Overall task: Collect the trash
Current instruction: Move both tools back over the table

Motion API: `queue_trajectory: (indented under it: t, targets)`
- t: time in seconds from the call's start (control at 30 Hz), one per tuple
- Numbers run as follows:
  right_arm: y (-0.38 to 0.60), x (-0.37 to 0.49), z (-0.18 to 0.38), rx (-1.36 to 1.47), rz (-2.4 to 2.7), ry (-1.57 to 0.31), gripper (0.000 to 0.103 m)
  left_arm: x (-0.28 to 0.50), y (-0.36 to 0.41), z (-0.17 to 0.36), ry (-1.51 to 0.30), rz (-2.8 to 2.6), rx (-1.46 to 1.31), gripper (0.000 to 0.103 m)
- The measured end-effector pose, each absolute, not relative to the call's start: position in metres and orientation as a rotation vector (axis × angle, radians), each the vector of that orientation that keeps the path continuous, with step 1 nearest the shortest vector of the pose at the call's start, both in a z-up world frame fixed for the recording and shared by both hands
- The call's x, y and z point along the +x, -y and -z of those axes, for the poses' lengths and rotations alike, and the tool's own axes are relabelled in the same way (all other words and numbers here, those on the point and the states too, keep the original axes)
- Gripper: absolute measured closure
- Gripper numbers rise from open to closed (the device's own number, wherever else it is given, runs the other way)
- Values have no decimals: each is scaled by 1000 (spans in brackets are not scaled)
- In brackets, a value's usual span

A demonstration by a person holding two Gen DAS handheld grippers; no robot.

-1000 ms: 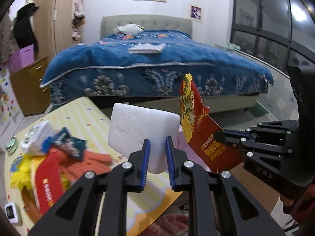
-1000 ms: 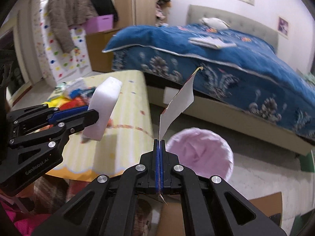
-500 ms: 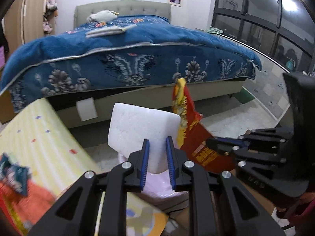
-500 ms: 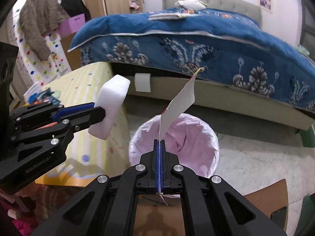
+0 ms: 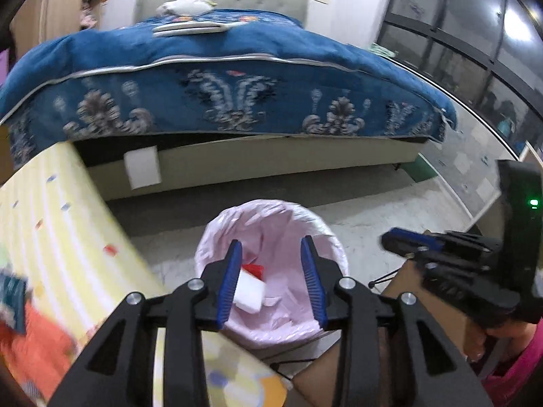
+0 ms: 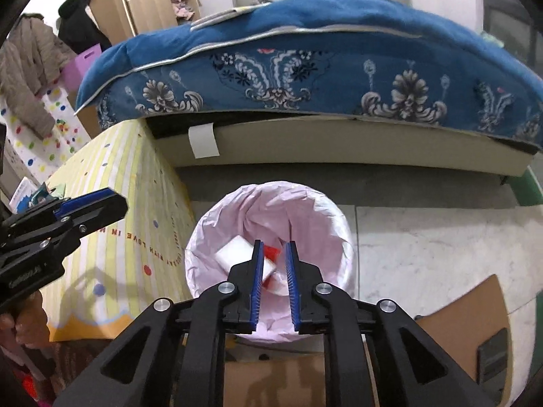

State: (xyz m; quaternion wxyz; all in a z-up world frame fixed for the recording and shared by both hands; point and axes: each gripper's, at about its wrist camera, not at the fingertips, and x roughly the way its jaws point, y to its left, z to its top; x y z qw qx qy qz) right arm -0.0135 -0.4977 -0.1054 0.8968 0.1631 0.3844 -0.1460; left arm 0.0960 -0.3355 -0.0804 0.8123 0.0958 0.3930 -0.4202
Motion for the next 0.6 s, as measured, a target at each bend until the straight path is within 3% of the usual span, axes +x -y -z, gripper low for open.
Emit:
queue_trajectory:
  t: [0.23, 0.43, 0.5, 0.6]
  targets:
    - [460, -24, 80, 317, 255, -758, 84, 72, 275, 74, -816, 771, 209, 62]
    - [413, -16, 55, 272, 152, -735, 83, 53, 218, 56, -768, 711, 180, 49]
    - [394, -12, 48, 236, 121, -736, 72, 49, 200, 51, -757, 682, 165, 48]
    - [365, -7, 40, 183, 75, -739, 67, 45, 172, 44, -741, 607, 170, 43]
